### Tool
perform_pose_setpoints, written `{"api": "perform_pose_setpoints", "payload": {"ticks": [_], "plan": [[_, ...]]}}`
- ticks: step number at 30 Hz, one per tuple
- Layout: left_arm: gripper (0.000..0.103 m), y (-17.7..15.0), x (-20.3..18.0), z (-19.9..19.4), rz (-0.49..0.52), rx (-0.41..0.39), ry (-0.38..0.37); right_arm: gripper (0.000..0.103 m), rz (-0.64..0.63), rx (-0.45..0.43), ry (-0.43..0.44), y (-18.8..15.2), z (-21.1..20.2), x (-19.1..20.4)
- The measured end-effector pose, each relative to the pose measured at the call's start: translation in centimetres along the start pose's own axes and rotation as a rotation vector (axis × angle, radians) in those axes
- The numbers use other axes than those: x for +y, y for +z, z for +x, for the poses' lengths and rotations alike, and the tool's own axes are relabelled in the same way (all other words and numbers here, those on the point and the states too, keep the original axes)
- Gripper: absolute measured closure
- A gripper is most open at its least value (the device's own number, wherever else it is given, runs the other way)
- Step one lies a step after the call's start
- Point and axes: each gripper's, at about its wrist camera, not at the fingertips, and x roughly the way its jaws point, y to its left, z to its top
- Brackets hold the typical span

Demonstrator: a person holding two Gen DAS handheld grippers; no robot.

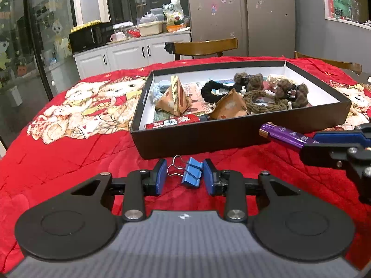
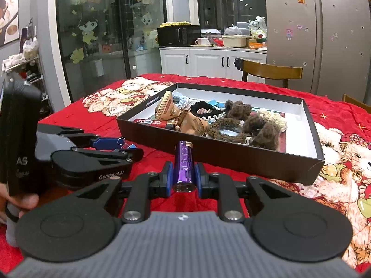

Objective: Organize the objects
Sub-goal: 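Lift the clip and lighter and carry both over the black box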

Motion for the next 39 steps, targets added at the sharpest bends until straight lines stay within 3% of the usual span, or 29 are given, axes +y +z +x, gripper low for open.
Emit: {"api": "perform_pose_setpoints", "payload": {"ticks": [8, 16, 23, 33, 39], "plan": [[0.063, 0.2, -0.3, -1.5, -0.001, -0.046, -0.012, 0.08, 0.03, -0.033, 0.018, 0.9, -1.0, -0.2], [0.063, 2.2, 0.1, -5.1, -0.049, -0.171, -0.041, 0.08, 0.101, -0.099, -0.001, 3.6, -2.7, -1.1], [0.063, 7.9, 0.1, -7.7, -0.102, -0.257, -0.089, 0.08, 0.134, -0.167, -0.046, 7.3, -5.2, -1.7], [0.064, 16.1, 0.9, -8.8, -0.183, -0.276, -0.131, 0.08, 0.156, -0.238, -0.122, 12.8, -7.3, -3.5], [0.064, 19.9, 0.5, -6.3, -0.241, -0.25, -0.181, 0.08, 0.23, -0.23, -0.125, 15.3, -5.5, -6.3]]}}
